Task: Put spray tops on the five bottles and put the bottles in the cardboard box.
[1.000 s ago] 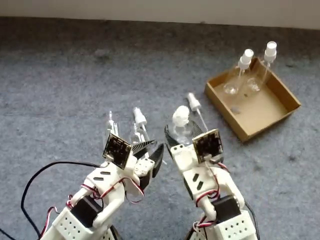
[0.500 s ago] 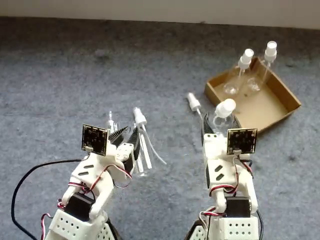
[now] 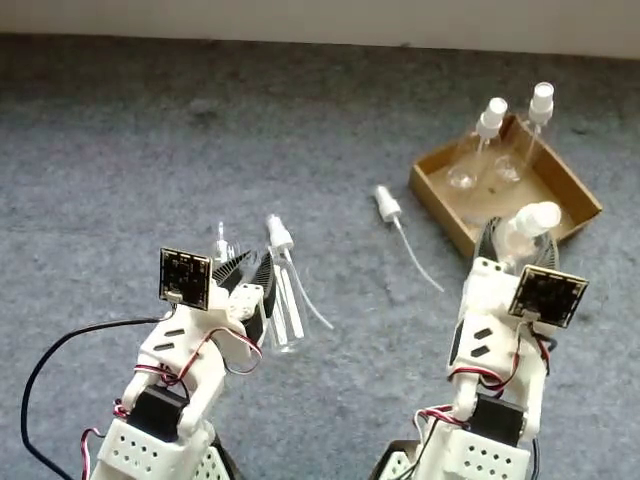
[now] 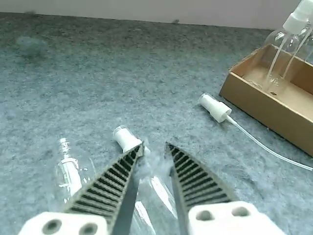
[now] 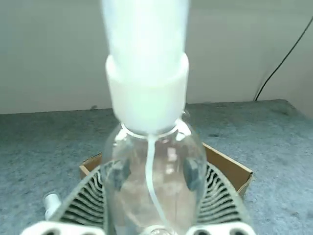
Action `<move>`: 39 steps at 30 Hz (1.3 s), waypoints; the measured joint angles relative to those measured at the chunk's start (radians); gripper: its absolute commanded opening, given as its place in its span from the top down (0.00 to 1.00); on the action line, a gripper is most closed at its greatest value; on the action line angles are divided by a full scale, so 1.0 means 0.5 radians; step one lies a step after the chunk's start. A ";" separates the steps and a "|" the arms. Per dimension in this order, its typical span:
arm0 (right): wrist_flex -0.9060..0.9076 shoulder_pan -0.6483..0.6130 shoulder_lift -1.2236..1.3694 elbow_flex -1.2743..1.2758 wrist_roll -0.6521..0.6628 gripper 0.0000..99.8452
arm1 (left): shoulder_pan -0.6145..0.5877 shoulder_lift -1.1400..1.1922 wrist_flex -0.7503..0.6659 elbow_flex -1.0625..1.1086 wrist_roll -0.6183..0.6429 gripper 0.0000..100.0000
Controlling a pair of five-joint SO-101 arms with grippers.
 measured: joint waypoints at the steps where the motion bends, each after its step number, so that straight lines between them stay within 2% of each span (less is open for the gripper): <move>1: -0.006 0.028 0.000 0.000 0.000 0.97 | 0.000 0.000 0.000 0.000 0.000 0.97; 8: -0.252 0.249 0.187 -0.034 0.000 0.97 | 0.000 0.000 0.000 0.000 0.000 0.97; 15: -0.617 0.347 0.948 -0.276 0.000 0.97 | 0.000 0.000 0.000 0.000 0.000 0.97; 26: -1.452 0.350 1.906 -0.393 0.000 0.97 | 0.000 0.000 0.000 0.000 0.000 0.97; 30: -1.479 0.350 2.228 -0.663 -0.006 0.97 | 0.000 0.000 0.000 0.000 0.000 0.97; 34: -1.479 0.362 2.547 -0.954 -0.175 0.97 | 0.000 0.000 0.000 0.000 0.000 0.97; 39: -1.479 0.356 2.894 -1.224 -0.215 0.97 | 0.000 0.000 0.000 0.000 0.000 0.97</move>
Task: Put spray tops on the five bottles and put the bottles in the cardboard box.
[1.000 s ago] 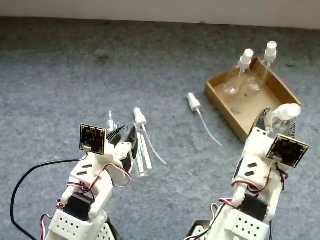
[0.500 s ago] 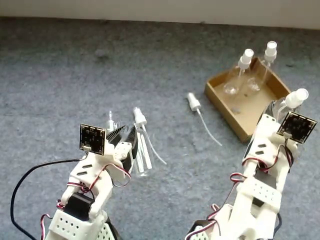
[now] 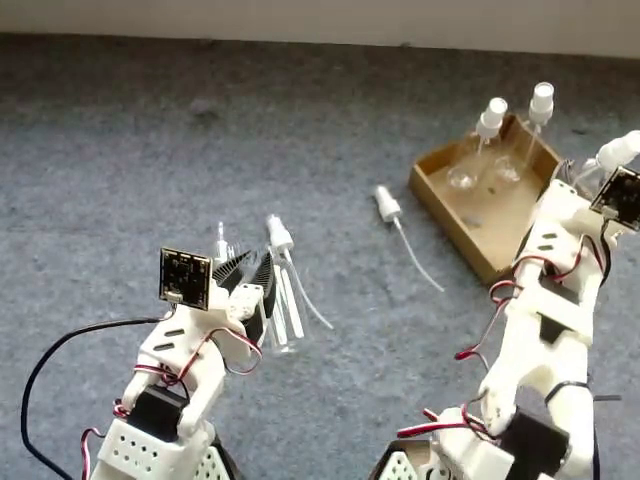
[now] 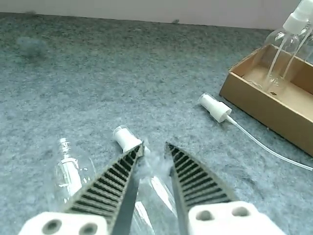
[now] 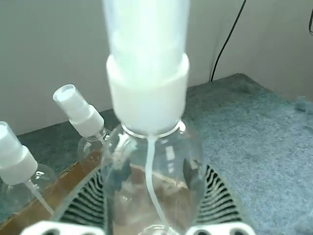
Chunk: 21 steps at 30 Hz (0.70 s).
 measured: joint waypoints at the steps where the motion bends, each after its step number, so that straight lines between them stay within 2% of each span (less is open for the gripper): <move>1: 0.000 0.000 0.061 -0.043 0.000 0.97 | 0.000 0.000 0.000 0.000 0.000 0.97; 13: 0.000 0.003 0.776 -0.623 0.000 0.97 | 0.000 0.000 0.000 0.000 0.000 0.97; 21: 0.000 0.006 1.013 -0.844 0.000 0.97 | 0.000 0.000 0.000 0.000 0.000 0.97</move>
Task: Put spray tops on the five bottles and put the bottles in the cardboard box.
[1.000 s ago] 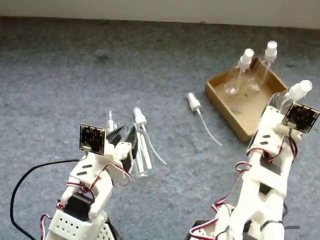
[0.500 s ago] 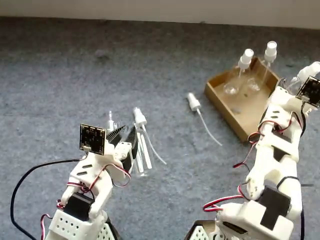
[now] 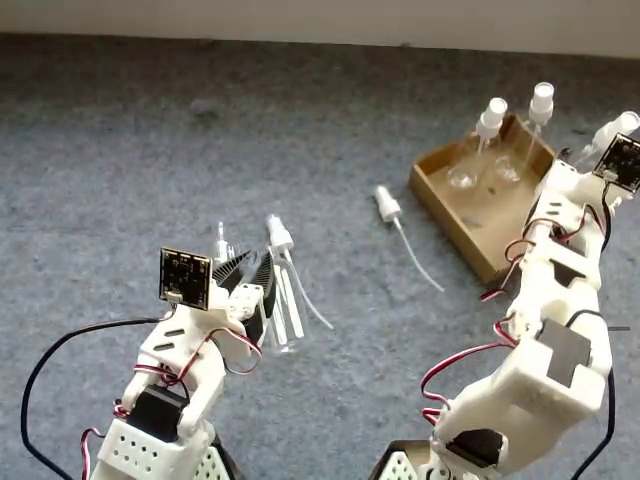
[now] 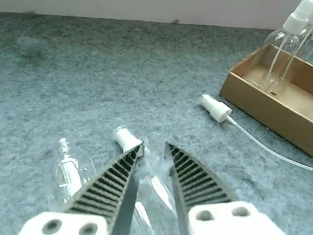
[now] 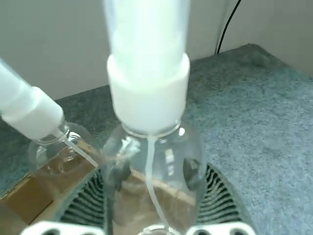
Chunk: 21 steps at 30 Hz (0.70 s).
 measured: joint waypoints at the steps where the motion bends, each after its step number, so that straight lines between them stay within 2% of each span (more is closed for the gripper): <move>1: 0.000 0.000 0.025 -0.025 0.000 0.97 | 0.000 0.000 0.000 0.000 0.000 0.97; 11: -0.423 -0.025 0.206 -0.068 0.080 0.97 | 0.000 0.000 0.000 0.000 0.000 0.97; 21: -0.463 -0.043 0.402 -0.068 0.104 0.97 | 0.000 0.000 0.000 0.000 0.000 0.97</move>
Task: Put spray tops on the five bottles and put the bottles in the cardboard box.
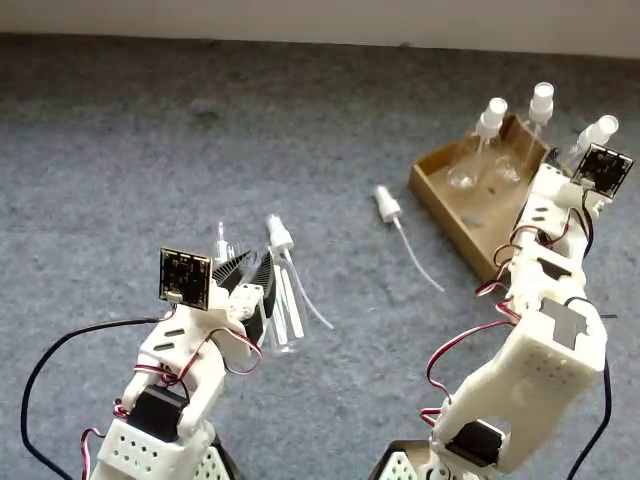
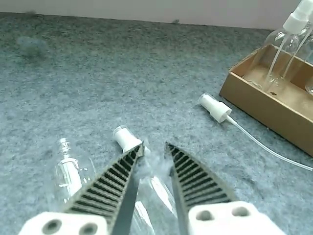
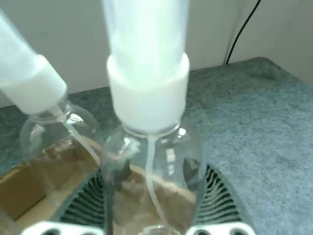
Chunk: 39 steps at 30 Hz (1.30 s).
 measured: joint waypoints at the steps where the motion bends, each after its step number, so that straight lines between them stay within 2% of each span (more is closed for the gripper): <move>1: 0.000 -0.003 0.018 0.000 0.000 0.97 | 0.000 0.000 0.000 0.000 0.000 0.97; 23: 0.000 -0.003 0.080 -0.009 0.006 0.96 | 0.000 0.000 0.000 0.000 0.000 0.97; 28: -0.129 -0.003 0.080 -0.012 0.006 0.96 | 0.000 0.000 0.000 0.000 0.000 0.97; 39: -0.147 -0.003 0.080 -0.012 0.006 0.96 | 0.000 0.000 0.000 0.000 0.000 0.97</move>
